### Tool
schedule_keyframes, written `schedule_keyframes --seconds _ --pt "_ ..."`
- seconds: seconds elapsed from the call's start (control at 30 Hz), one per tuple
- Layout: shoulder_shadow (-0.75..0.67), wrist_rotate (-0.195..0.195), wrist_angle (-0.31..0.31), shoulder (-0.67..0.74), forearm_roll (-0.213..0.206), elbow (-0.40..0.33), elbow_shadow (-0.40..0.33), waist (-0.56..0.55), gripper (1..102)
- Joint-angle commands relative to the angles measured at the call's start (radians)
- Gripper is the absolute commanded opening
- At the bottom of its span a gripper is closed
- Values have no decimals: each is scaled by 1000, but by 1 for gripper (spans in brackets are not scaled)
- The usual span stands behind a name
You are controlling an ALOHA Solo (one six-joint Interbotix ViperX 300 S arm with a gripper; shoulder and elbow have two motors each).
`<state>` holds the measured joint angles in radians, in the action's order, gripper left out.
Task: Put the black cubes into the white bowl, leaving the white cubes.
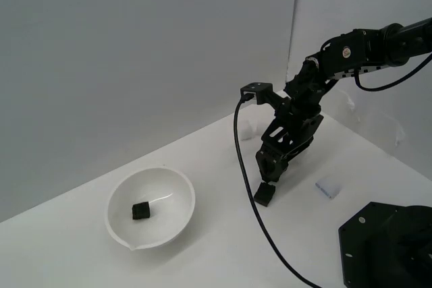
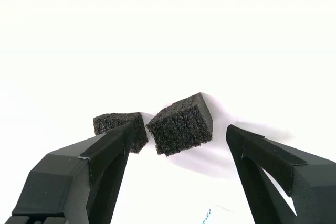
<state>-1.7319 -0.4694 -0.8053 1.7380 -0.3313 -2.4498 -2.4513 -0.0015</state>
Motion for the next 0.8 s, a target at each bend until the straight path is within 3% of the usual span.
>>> schedule_keyframes --seconds 0.0,0.4,0.47,0.57,0.77 --pt "-20 -8 6 14 -3 6 8 -3 100" --pt "29 -8 26 -32 -3 9 11 -3 96" --pt "28 -8 31 -32 -3 8 11 -2 83" --pt "18 -9 29 -26 -2 8 11 -3 48" --pt "0 -9 25 -8 8 8 11 -3 10"
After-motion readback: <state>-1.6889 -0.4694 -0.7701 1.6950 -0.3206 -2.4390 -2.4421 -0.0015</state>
